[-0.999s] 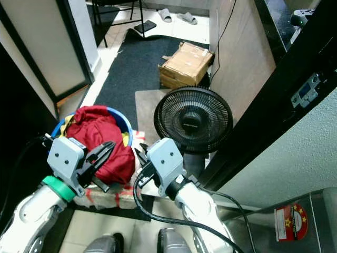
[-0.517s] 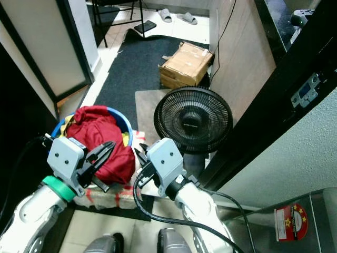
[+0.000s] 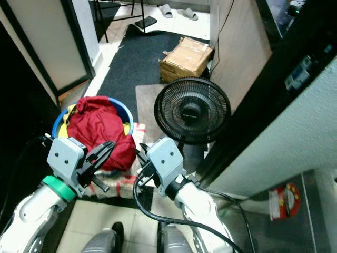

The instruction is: Clothes washing

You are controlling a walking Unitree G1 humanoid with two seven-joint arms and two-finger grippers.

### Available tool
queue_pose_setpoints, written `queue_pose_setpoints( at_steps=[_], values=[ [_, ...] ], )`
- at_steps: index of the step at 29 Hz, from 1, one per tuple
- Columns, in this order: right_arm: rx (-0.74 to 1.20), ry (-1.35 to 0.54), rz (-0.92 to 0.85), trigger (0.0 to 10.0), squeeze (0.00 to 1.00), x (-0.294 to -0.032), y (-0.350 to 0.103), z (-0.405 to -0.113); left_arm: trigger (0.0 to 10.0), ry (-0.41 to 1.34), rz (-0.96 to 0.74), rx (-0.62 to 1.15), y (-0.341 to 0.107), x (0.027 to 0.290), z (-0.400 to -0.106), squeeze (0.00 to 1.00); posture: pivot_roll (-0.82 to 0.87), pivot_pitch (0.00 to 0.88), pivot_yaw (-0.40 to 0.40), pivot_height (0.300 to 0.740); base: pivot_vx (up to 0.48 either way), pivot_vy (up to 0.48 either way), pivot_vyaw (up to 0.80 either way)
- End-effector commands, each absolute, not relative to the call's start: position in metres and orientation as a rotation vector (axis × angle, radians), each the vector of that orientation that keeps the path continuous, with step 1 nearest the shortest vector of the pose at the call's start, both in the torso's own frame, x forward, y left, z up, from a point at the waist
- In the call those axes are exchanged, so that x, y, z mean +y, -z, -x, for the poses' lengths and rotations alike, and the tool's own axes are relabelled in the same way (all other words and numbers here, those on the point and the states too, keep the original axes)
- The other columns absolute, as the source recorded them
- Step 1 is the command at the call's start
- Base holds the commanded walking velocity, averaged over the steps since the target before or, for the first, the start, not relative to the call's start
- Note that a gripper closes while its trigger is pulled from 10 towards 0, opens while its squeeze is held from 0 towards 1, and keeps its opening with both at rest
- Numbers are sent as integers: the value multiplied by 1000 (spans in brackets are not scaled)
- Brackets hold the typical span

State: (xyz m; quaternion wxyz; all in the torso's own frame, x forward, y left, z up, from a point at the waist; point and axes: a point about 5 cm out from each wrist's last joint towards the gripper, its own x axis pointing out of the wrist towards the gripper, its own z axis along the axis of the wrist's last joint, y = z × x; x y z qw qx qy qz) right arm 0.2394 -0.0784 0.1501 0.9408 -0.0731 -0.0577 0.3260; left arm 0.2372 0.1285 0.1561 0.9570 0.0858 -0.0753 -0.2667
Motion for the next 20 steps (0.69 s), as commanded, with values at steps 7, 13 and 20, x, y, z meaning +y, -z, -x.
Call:
queue_pose_setpoints(
  at_steps=[7,13,20],
  values=[
    [-100,-668,151,10000,0,-79,-147,-237,10000,544,-170,-119,-150,129,-235,0,-41,100,44,740,-339,0,0],
    [-94,-673,168,10000,0,-78,-146,-237,10000,544,-170,-119,-150,129,-235,0,-41,100,44,740,-308,0,498],
    [-97,-665,156,10000,0,-79,-147,-238,10000,541,-172,-118,-150,130,-235,0,-41,104,44,740,0,0,450]
  ],
)
